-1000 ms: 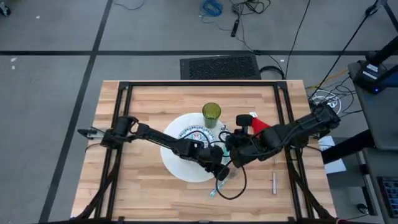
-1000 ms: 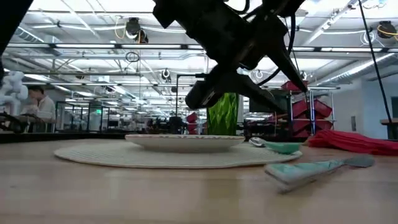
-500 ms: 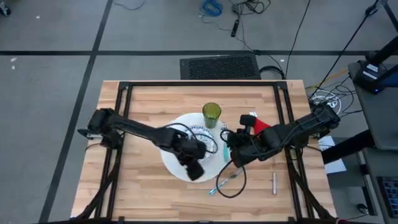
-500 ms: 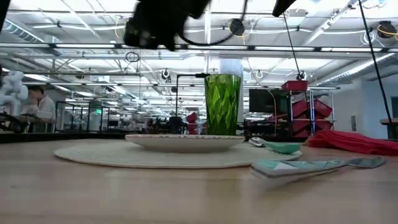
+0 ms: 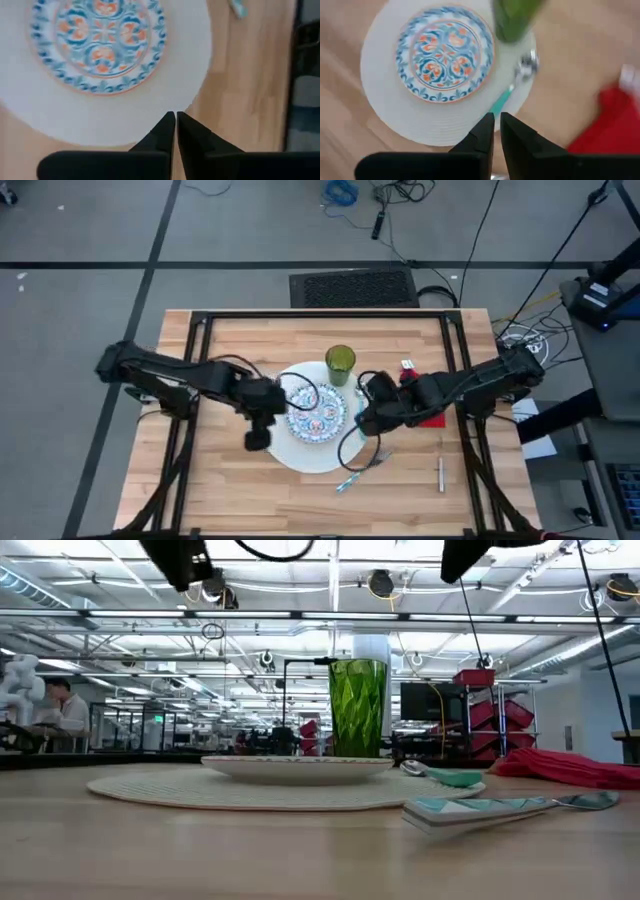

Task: Set table place
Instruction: Put the white knife between the white plate and light blue on the white table placemat

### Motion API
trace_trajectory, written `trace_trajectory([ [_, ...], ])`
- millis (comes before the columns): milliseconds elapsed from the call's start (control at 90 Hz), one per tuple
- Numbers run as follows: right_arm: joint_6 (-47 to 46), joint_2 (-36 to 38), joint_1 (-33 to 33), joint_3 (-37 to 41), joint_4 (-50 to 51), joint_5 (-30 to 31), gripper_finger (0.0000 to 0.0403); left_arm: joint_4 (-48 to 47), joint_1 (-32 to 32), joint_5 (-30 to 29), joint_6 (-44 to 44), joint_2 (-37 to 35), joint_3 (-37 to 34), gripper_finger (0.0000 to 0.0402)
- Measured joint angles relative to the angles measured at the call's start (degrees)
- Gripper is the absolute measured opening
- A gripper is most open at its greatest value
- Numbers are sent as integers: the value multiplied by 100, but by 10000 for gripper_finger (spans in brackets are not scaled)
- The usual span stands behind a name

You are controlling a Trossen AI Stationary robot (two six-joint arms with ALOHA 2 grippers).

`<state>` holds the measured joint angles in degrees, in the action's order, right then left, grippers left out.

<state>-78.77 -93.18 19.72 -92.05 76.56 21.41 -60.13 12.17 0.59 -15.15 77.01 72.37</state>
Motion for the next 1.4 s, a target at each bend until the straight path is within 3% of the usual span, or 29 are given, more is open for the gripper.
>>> trace_trajectory([
  [122, -1665, -331, 200, 0, 133, -521, 18, 490, -130, -391, 262, -675, -720, 3],
  [322, -3630, -1034, 687, 0, -436, -1771, 18, 1236, -314, -410, 404, -1140, -1437, 3],
  [533, -5203, -1694, 1008, 2, -1295, -2033, 37, 1837, -304, -410, 396, -1154, -1743, 3],
  [744, -5478, -2255, 877, 1, -2474, -1980, 104, 2055, -304, -404, 440, -1152, -2017, 3],
  [889, -5545, -2584, 878, 11, -2238, -2243, 136, 2051, -300, -388, 365, -1152, -2119, 3],
  [1133, -5557, -2555, 997, 10, -1897, -2295, 138, 2024, -119, -228, 351, -1152, -2235, 3],
  [1400, -5588, -2612, 981, 541, -2643, -2257, 137, 2095, -86, -224, 346, -1152, -2235, 3],
])
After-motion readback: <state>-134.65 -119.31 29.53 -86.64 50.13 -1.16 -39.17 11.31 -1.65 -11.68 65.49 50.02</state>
